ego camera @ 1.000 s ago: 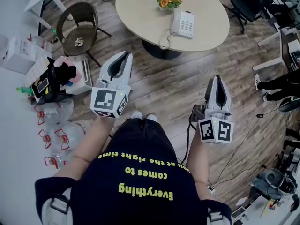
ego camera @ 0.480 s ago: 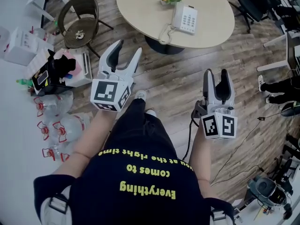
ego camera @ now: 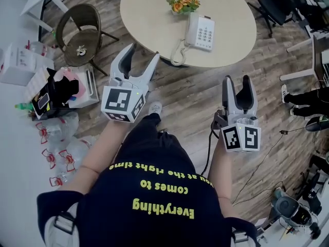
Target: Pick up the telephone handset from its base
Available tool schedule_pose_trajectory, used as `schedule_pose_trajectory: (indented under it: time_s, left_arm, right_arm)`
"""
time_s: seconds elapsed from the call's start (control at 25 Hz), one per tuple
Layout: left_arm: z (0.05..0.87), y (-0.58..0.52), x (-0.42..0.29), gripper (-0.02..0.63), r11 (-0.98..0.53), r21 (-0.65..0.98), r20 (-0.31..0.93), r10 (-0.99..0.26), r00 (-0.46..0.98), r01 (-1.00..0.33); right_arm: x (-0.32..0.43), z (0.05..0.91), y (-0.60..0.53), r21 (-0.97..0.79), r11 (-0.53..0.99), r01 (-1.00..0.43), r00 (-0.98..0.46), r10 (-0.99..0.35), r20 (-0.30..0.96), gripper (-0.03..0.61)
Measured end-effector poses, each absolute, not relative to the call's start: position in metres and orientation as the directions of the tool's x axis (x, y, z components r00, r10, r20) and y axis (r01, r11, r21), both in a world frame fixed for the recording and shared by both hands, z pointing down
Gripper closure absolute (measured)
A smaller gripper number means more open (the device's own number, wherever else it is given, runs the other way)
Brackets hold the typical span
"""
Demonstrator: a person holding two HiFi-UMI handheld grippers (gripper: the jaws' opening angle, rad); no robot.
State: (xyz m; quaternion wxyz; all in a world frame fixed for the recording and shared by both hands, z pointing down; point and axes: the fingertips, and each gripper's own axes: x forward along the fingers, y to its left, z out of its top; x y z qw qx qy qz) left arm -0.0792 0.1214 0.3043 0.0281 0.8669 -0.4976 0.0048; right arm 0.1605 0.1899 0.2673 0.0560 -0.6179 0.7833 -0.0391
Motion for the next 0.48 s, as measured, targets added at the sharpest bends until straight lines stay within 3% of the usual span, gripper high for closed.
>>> schedule_pose_trajectory:
  time_s: [0.48]
  left_arm:
    - [0.301, 0.003, -0.095, 0.337, -0.551, 0.053, 0.029, -0.833, 0.553, -0.833]
  right_arm:
    - [0.139, 0.261, 0.086, -0.143, 0.186, -0.972, -0.181, -0.982, -0.050, 0.299]
